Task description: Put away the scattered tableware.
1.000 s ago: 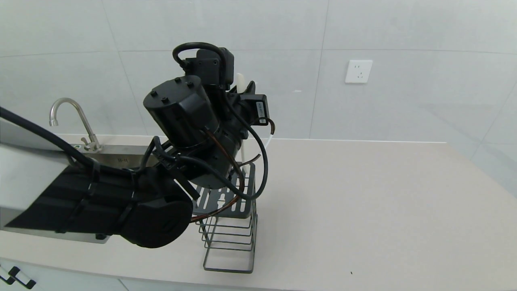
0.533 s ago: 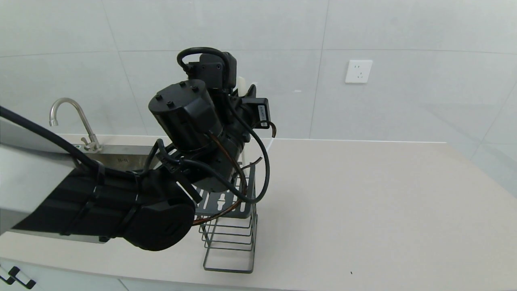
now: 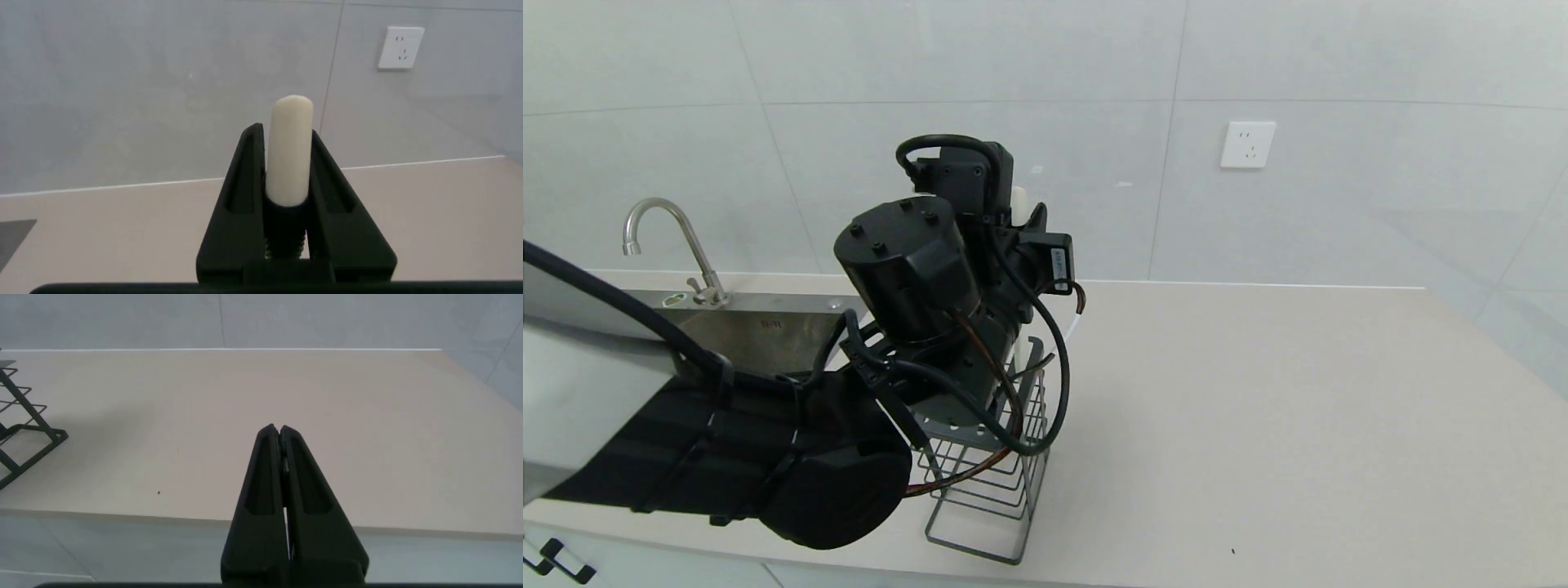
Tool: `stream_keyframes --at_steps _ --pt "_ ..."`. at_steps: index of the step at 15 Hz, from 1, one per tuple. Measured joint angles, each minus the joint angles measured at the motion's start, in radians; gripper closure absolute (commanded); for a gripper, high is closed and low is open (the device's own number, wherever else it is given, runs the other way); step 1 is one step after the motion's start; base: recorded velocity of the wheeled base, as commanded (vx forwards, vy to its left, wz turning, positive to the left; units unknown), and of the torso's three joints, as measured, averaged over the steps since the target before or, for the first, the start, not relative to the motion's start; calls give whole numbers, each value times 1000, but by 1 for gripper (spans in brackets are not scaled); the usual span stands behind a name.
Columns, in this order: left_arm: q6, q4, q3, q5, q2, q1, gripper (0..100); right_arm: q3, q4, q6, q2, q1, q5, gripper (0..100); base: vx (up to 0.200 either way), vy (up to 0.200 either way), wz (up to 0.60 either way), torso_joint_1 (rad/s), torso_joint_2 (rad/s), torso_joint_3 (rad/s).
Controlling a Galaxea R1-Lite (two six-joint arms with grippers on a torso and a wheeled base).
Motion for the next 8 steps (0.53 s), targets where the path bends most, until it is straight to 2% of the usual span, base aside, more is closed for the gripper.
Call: stream_keyframes --at_steps 4,8 --pt "-43 -5 9 -8 14 18 100 0 0 0 0 0 0 100 0 0 0 0 0 0" --pt "-43 -53 37 -12 37 25 100 0 -1 0 0 0 1 100 0 0 0 0 0 0"
